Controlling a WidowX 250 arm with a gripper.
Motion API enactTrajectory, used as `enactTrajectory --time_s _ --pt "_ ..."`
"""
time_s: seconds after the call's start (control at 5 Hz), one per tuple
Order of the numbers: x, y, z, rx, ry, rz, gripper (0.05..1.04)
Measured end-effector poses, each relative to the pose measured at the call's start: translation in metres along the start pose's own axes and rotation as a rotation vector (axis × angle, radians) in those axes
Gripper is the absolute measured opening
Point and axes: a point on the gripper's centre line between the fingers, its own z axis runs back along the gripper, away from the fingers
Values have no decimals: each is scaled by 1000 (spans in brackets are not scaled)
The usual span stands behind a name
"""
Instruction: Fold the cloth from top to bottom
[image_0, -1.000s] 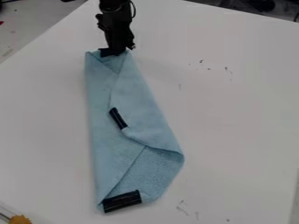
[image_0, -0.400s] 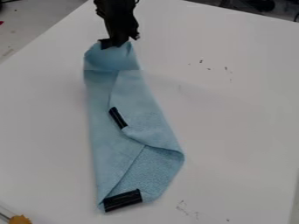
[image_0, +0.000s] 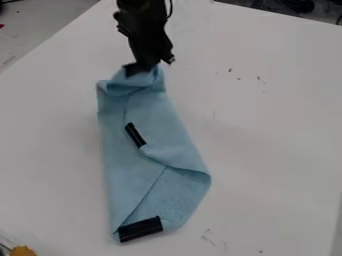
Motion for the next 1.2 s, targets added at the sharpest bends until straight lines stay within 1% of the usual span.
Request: enactTrajectory --time_s 0.2,0.4,0.6,0.8,1.0,1.2 --pt "-24 -18 -10 -39 9 20 64" --pt "-43 -36 -21 -72 35 0 89" --pt "-56 -50 -25 -77 85 -45 249" --pt "-54 -63 -9 -55 112 -76 514" --pt "-56 -78 3 -40 131 -59 817" --pt "-53 -92 17 -28 128 -3 1007"
